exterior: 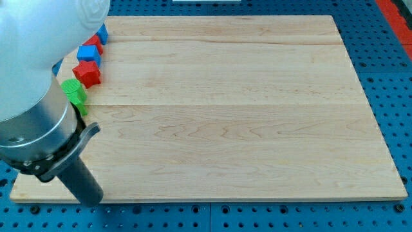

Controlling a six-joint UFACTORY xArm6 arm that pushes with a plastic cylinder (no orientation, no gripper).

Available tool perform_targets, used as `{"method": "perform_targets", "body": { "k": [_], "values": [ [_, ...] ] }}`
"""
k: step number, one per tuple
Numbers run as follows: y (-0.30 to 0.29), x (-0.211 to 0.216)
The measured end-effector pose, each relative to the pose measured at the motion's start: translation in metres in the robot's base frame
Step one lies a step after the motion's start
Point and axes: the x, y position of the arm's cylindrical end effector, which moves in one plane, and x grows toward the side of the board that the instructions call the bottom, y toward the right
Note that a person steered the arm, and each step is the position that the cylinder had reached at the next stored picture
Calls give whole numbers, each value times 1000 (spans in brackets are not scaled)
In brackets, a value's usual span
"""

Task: Move the yellow hexagon to the bottom center

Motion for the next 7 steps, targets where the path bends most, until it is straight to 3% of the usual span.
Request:
{"method": "perform_targets", "body": {
  "k": [2,7],
  "values": [
    [-126,-8],
    [-123,-81]
  ]
}}
